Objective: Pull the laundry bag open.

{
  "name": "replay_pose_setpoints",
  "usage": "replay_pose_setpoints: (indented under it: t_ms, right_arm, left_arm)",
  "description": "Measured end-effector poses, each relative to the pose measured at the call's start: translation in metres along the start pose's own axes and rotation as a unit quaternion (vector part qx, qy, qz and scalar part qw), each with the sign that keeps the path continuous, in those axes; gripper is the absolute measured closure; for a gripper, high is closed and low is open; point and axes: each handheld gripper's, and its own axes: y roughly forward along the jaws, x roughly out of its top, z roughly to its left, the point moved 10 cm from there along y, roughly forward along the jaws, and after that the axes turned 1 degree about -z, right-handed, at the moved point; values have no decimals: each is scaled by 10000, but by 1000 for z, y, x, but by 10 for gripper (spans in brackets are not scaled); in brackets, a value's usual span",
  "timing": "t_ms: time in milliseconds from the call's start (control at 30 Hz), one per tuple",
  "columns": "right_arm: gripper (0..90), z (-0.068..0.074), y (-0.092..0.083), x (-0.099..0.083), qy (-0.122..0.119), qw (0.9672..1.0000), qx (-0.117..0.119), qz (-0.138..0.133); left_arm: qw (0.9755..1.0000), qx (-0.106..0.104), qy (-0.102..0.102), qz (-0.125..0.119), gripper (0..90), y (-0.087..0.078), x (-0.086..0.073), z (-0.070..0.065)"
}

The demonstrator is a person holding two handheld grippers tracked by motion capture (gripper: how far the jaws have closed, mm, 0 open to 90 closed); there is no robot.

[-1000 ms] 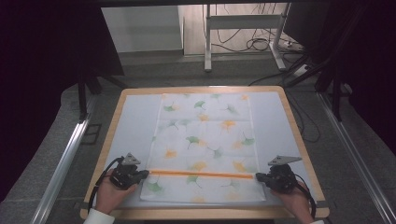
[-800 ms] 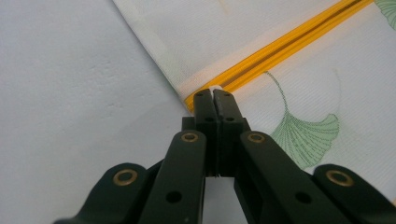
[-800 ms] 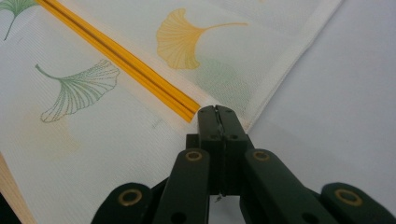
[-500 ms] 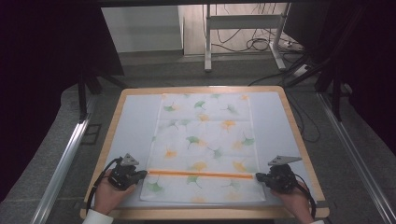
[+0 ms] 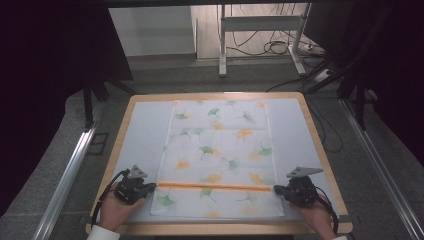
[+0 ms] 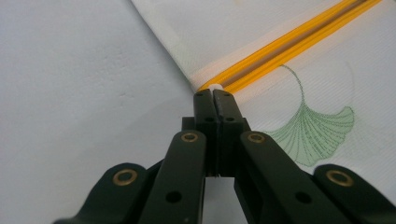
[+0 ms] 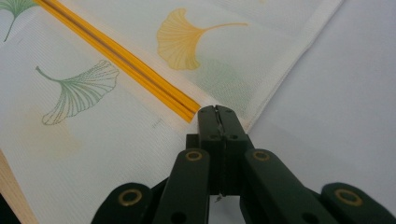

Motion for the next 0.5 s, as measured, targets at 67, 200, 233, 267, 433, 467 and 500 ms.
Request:
replay_pose_setpoints:
  t_ms: [67,200,233,267,433,467,500]
  right_arm:
    - [898,1,0,0,-67,10000,-42,-13]
    - [897,1,-2,1,-190,9998,-75,-58]
    - [897,1,-2,1,-190,9998,-75,-58]
    - [896,3,-4,3,-204,9997,-62,-154]
    - [855,6,-10,11,-342,9984,-47,-445]
    - [756,5,-13,13,-404,9976,-72,-551]
    - [756,5,-13,13,-404,9976,-72,-551]
  left_arm:
    - [10000,-14,-9,-80,896,0,1,-1]
    - [9995,-101,62,-292,808,-2,5,-6]
    - [9995,-101,62,-292,787,-2,5,-6]
    - [9993,-93,106,-333,762,-3,6,-7]
    - [9979,-38,135,-637,575,-11,13,-7]
    - [9969,17,66,-785,521,-16,17,-5]
    - [9969,17,66,-785,475,-16,17,-5]
